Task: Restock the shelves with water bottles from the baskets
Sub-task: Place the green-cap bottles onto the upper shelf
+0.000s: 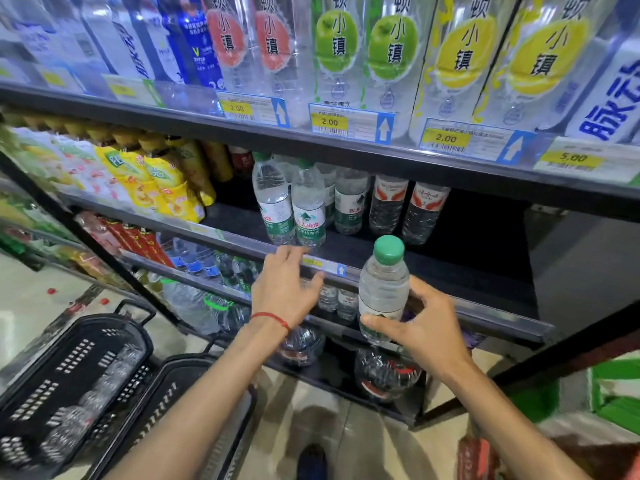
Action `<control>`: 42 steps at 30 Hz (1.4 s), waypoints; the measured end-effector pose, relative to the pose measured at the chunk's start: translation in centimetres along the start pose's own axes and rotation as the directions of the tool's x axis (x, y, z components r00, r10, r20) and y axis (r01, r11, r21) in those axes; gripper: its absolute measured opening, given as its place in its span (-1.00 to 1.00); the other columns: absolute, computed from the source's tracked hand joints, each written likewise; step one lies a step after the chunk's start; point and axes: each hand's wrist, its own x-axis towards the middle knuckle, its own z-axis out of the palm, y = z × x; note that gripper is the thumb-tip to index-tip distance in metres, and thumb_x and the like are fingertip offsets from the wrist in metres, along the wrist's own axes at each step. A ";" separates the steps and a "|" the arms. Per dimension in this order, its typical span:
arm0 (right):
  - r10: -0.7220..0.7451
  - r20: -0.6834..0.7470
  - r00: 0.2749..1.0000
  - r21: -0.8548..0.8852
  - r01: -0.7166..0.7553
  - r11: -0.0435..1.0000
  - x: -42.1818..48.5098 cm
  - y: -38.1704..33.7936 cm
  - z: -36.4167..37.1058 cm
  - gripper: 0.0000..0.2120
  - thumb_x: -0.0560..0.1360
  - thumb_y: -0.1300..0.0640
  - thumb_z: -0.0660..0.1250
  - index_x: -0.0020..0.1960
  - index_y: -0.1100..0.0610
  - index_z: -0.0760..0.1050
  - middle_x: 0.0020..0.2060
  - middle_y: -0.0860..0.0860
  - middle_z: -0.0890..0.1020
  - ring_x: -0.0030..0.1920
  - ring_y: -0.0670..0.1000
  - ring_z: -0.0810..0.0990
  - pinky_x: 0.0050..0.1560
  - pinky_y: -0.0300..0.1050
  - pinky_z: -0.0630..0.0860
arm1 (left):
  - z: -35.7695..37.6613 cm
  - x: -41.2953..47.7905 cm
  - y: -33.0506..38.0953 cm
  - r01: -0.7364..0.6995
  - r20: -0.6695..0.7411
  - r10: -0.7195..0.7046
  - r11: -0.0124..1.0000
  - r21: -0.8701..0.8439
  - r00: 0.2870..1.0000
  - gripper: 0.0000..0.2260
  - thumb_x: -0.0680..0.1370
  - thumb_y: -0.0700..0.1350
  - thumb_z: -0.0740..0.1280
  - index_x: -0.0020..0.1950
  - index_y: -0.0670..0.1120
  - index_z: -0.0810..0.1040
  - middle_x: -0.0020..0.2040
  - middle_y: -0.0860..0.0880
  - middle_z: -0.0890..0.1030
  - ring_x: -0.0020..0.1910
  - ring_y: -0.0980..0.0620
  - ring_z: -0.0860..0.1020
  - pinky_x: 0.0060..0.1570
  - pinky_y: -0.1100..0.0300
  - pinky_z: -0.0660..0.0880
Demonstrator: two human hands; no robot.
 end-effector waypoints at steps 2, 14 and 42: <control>-0.016 -0.007 1.000 -0.017 0.016 1.000 0.2 0.3 0.3 -0.35 0.24 -0.01 0.75 0.29 -0.09 0.64 0.13 -0.14 0.72 0.18 -0.13 0.67 0.29 0.01 0.57 | -1.1 -1.7 -0.4 -0.080 0.090 0.063 0.977 0.199 0.994 -0.55 0.59 0.19 0.28 0.40 0.00 0.46 0.27 0.01 0.48 0.27 -0.05 0.45 0.05 0.00 0.52; -0.175 -0.023 0.984 -0.015 0.175 0.984 5.0 -1.8 3.0 -0.27 0.26 0.15 0.73 0.35 -0.15 0.57 0.27 -0.12 0.63 0.31 -0.12 0.58 0.32 -0.13 0.53 | -4.1 -5.0 -3.1 -0.294 0.155 0.249 0.820 0.491 0.956 -0.49 0.57 0.34 0.09 0.18 -0.01 0.55 0.04 -0.01 0.57 0.03 -0.09 0.51 -0.02 -0.03 0.47; 0.182 -0.227 0.957 -0.039 -0.196 0.980 15.4 0.9 9.1 -0.45 0.46 -0.05 0.58 0.35 0.07 0.48 0.13 0.01 0.65 0.11 -0.17 0.64 0.11 -0.22 0.62 | -0.1 2.4 -9.7 -0.537 0.189 0.503 0.782 0.317 0.843 -0.54 0.53 0.30 0.21 0.13 -0.01 0.63 -0.03 0.03 0.60 -0.08 -0.04 0.56 -0.18 0.03 0.55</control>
